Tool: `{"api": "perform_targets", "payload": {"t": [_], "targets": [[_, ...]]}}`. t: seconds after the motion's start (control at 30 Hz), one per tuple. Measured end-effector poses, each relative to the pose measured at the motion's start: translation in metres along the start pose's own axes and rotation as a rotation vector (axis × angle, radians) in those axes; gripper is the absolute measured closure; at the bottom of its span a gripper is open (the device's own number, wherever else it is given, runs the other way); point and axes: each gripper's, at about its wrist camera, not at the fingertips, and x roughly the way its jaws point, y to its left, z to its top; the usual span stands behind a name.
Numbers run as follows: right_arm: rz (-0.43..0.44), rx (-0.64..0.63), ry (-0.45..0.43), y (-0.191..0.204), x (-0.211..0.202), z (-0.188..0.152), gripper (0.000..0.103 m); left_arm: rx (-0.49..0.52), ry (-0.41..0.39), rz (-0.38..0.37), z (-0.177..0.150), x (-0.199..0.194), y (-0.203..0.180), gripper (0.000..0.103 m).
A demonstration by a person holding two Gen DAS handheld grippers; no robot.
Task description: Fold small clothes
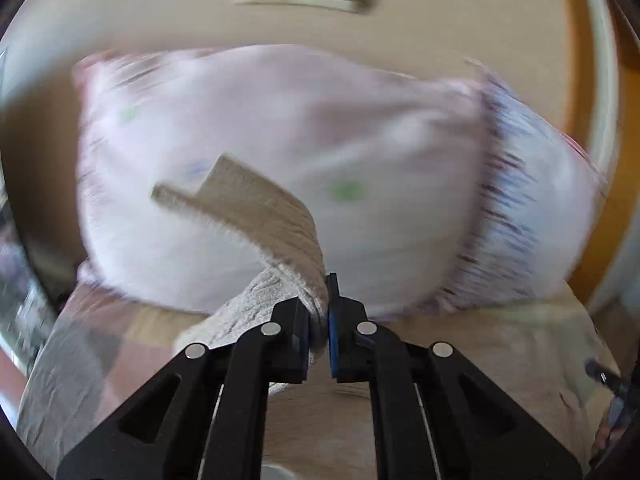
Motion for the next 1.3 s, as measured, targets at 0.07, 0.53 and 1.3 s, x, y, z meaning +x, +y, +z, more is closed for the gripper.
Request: {"api": "perform_targets", "payload": {"t": [0.07, 0.53, 1.3], "targets": [[0.002, 0.027, 0.011, -0.007, -0.003, -0.004, 0.022, 0.136, 0.044, -0.155, -0.012, 0.018, -0.08, 0.067], [0.103, 0.185, 0.222, -0.055, -0.086, -0.099, 0.033, -0.127, 0.366, -0.134, -0.17, -0.066, 0.028, 0.051], [0.431, 0.191, 0.237, 0.003, -0.108, -0.135, 0.095, -0.437, 0.294, -0.412, -0.236, -0.127, 0.024, 0.097]]}}
